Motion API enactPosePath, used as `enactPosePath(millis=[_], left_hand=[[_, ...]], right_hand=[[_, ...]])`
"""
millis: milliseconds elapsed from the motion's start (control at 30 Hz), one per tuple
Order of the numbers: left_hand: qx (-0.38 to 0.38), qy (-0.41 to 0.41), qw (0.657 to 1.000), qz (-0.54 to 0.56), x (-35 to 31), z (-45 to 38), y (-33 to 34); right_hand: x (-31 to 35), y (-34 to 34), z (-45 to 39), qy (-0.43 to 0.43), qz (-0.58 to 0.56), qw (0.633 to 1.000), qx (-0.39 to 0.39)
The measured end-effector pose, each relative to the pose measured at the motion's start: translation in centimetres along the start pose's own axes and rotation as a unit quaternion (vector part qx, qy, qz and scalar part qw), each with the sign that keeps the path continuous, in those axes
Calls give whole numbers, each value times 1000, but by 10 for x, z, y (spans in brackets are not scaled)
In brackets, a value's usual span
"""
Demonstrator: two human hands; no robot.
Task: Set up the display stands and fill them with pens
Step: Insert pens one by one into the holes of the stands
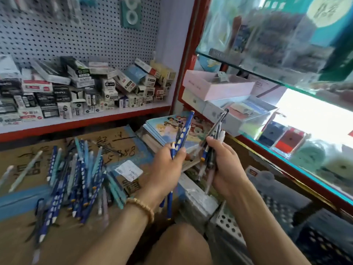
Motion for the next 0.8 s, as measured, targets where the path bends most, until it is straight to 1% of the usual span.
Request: enactPosePath(millis=[67,167,300,367,467,500,600,700,800], left_hand=[[18,15,1000,9,-11,7,28],[64,44,997,3,-25,21,67],[118,65,991,0,-34,40,109],[160,54,986,17,-34,48,127],[240,20,969,54,-30,60,154],[264,11,962,65,-28,65,161],[323,-19,941,94,-27,81,179],[375,-47,920,106,-23,96,192],[426,-47,898,97,-16,107,206]], right_hand=[[11,-17,10,-20,-6,1000,-12],[24,-46,22,-70,30,997,-32],[38,-93,39,-91,30,991,-95],[46,-124,46,-99,3,983,-152],[58,-178,58,-135,-48,954,-262],[62,-191,62,-144,-56,948,-278],[63,-222,68,-147,-55,946,-283],[64,-245,76,-145,-12,950,-276],[70,-263,92,-171,3,948,-269]])
Point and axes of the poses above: each hand's wrist, its own z-axis away from the middle knuckle, its own y-axis out of the palm, x = y × z, the point moved 7 cm from there along -z, towards the middle knuckle, and after that the axes turned 5 degrees about -x, right-handed, at the moved point
